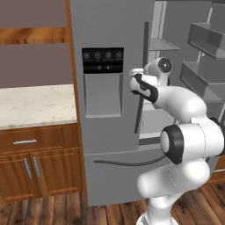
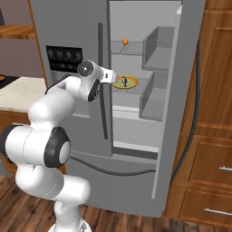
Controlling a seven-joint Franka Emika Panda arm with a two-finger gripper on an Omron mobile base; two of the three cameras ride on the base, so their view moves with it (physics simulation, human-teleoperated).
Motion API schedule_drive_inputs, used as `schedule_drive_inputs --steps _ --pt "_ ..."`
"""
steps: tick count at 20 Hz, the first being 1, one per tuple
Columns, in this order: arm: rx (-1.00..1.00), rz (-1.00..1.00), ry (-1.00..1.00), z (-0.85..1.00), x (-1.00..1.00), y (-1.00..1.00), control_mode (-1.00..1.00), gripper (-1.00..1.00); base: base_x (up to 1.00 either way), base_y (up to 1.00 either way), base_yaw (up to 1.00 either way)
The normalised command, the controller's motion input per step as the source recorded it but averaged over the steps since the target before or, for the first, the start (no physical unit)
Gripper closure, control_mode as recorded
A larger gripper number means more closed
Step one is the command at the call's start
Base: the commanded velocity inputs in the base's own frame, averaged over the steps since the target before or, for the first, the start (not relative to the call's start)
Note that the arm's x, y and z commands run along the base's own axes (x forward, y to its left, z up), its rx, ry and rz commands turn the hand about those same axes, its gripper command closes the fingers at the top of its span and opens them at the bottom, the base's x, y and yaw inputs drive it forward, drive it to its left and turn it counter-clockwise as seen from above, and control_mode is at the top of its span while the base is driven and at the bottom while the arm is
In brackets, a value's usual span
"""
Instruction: Retrieve the fish from the fridge and place it on the saucepan with marinade on the stove.
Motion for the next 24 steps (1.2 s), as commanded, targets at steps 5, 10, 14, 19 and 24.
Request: schedule_drive_inputs --steps 5,10,14,19,24 --pt "0.00 0.00 0.12 0.00 -0.50 0.15 -1.00 1.00 0.00 0.00 0.00" --pt "0.00 0.00 0.05 -0.05 -0.86 0.36 -1.00 1.00 0.00 0.00 0.00" --pt "0.00 0.00 -0.13 -0.21 -0.80 0.50 -1.00 1.00 0.00 0.00 0.00" --pt "0.00 0.00 -0.10 -0.07 -0.55 0.44 -1.00 1.00 0.00 0.00 0.00" --pt "0.01 0.00 -0.07 0.00 -0.44 0.45 -1.00 1.00 0.00 0.00 0.00"
